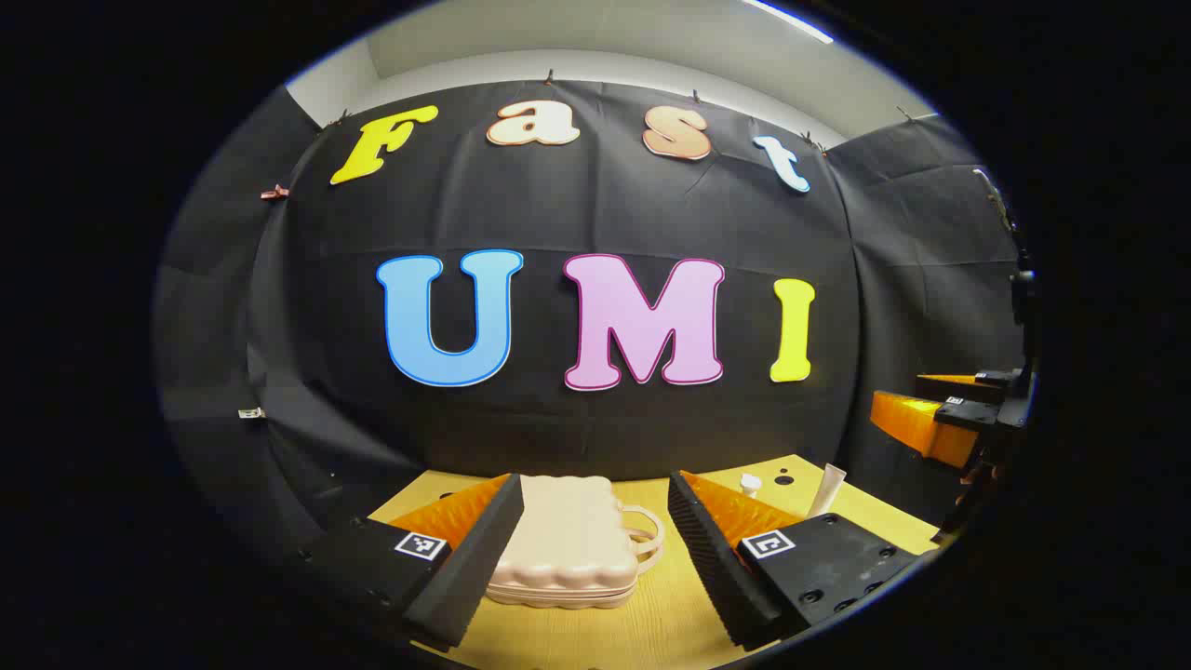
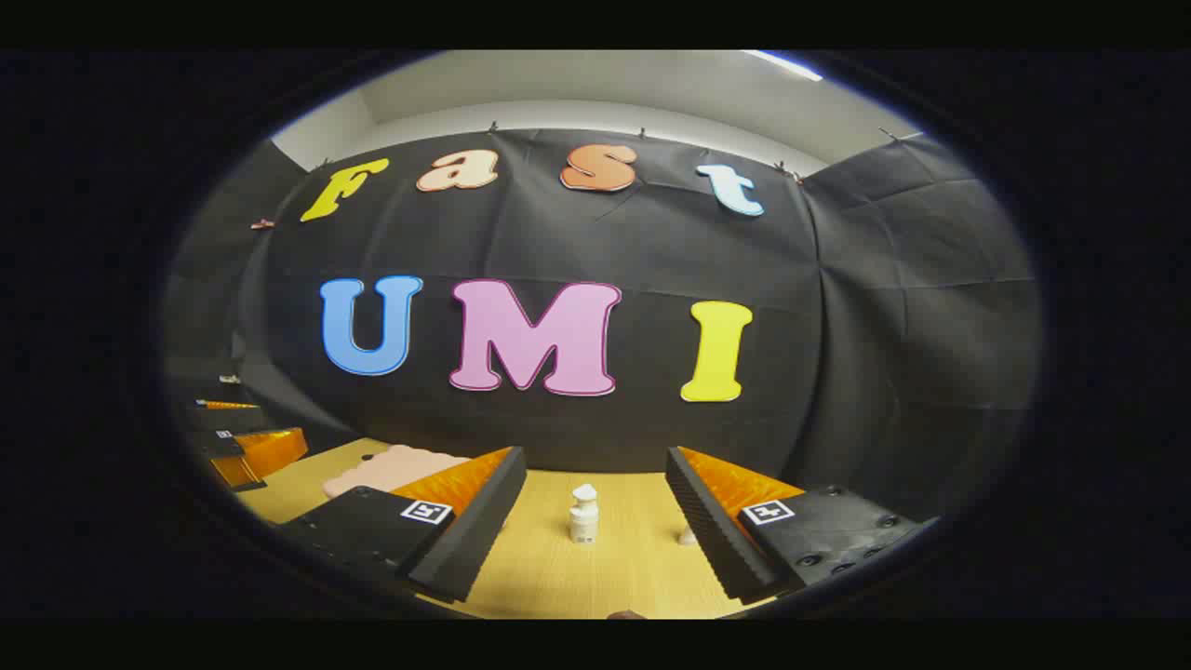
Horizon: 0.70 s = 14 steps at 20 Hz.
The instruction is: First open the suitcase, pack the skin care products into it, and then close the suitcase.
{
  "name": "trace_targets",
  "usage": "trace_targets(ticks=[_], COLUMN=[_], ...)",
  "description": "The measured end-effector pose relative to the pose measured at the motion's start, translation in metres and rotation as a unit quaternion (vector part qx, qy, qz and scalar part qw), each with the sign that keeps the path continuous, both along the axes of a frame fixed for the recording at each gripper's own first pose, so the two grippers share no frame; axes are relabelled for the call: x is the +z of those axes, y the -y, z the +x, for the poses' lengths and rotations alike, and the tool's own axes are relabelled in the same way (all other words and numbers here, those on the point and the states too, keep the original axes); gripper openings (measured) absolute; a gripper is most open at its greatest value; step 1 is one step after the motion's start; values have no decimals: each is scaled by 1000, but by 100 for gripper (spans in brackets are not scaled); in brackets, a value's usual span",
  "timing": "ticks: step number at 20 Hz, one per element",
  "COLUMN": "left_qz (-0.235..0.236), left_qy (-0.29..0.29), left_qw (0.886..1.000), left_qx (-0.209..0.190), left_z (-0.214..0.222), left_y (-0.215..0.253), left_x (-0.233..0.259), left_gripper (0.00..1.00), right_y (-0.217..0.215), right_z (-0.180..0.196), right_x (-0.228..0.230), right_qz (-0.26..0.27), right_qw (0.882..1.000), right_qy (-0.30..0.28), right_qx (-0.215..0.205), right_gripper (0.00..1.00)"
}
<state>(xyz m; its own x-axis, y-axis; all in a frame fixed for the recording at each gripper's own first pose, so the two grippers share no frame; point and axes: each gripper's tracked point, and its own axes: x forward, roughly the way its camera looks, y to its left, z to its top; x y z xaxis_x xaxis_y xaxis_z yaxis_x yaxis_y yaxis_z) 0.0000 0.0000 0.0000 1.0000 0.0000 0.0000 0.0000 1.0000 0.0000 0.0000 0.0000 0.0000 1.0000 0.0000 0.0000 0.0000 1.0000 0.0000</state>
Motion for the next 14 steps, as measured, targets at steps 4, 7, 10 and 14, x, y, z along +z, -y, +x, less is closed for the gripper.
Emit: trace_targets(ticks=[4, 7, 10, 14], left_qz=[-1, -1, -3, 2], left_qy=[-2, -8, -4, -9], left_qw=[1000, 1000, 1000, 1000], left_qx=[2, 1, 1, -2], left_z=[2, 5, 9, 13], left_y=[0, 0, 2, 4], left_x=[-1, -2, 0, -3], left_gripper=[99, 99, 99, 99], right_y=[3, 2, 3, 7], right_z=[0, 1, 2, 3], right_x=[-2, -2, -1, -5], right_qz=[4, 3, -6, -8], right_qw=[1000, 1000, 1000, 1000], right_qy=[-5, -7, -4, -16], right_qx=[1, 3, 5, -1], right_gripper=[96, 96, 96, 96])
